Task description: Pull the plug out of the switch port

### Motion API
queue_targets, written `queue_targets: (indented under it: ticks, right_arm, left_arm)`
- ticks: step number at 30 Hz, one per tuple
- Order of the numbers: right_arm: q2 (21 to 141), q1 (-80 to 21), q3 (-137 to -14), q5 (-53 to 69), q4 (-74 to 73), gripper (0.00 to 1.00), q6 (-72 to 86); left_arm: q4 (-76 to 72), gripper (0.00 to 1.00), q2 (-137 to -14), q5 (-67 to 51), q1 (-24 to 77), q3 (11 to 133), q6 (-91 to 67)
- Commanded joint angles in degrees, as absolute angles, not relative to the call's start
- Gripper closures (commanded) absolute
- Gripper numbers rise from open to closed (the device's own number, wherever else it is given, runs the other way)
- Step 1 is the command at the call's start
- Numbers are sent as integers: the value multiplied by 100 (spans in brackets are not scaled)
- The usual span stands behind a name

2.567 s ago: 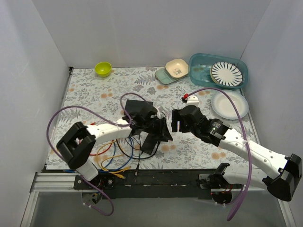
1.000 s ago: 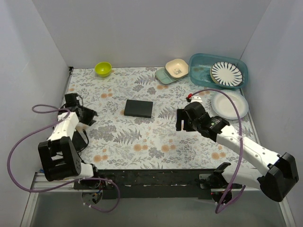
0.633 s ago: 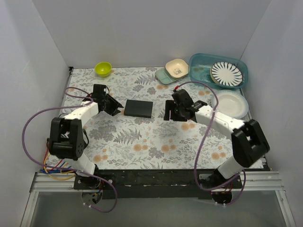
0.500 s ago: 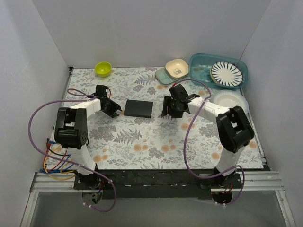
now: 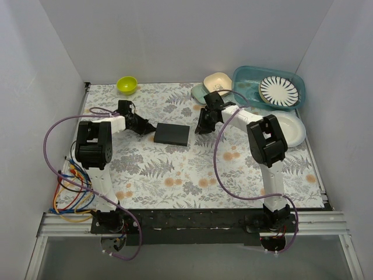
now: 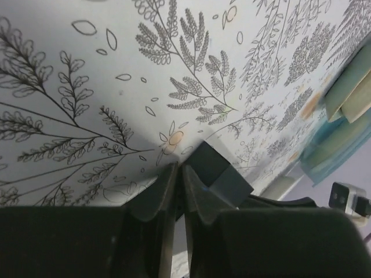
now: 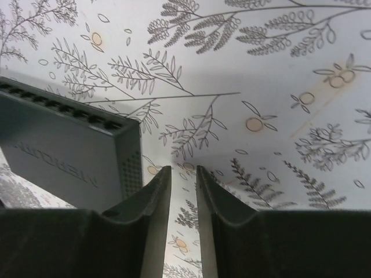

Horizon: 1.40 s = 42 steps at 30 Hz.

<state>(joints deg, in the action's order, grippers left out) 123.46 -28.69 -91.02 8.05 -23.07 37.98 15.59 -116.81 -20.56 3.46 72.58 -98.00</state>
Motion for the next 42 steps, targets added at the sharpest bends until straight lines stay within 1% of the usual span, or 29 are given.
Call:
queue_targets:
  ticks: [1,5,7,10,18,21,28,31,32,34,35,36,38,39,40,41,42]
  right_arm:
    - [12682,-2874,-9369,1300,-2400,70,3858]
    - [12753,-2926,-9071,1564,-2048,71,3920]
    - [12718,-3006,-8913,1670,-1995,73,3911]
    - [12465,-3181,-8588,1749,-1855,74,3868]
    - [11269,-3629,-6323,1828,-1065,75,3867]
    - [10742,-3787,-5532,1635,-950,75,3788]
    - [9696,-3885,-4352,1556,-800,76,3806]
    - [9519,-3885,-4263,1451,-782,76,3797]
    - [9492,-3876,-4332,1294,-887,76,3736]
    - [9379,-3867,-4604,986,-1159,73,3500]
    - [9300,-3841,-4927,619,-1456,72,3420]
    - [9212,-3832,-5096,424,-1589,71,3323]
    - [8922,-3832,-5647,-224,-1897,61,3033]
    - [8834,-3832,-5808,-429,-2168,55,2945]
    - [8659,-3841,-5984,-605,-2301,45,2857]
    - [8570,-3841,-6098,-859,-2381,41,2674]
    - [8448,-3850,-6256,-1001,-2495,38,2602]
  left_arm:
    - [1494,92,-11752,-3022,474,6557,-9589]
    - [1433,95,-11400,-3164,764,6250,-9440]
    - [1441,95,-11277,-3147,957,6091,-9422]
    - [1433,95,-11022,-3164,1159,5828,-9501]
    - [1415,94,-10179,-3102,1652,5212,-9527]
    - [1459,94,-9837,-3085,1819,4967,-9606]
    - [1503,94,-9124,-2804,2451,4237,-9852]
    - [1494,93,-9018,-2699,2479,4052,-9923]
    - [1555,92,-8887,-2489,2479,4078,-9914]
    - [1705,90,-8650,-2190,2479,4244,-9905]
    - [1783,88,-8353,-1788,2479,4341,-9879]
    - [2089,83,-8245,-1549,2479,4498,-9818]
    - [2415,74,-8034,-1066,2470,4999,-9608]
    - [2695,67,-7850,-715,2478,5149,-9485]
    - [2811,44,-7753,-503,2479,5394,-9379]
    - [2917,32,-7656,-379,2479,5457,-9160]
    - [3040,21,-7525,-100,2479,5528,-9097]
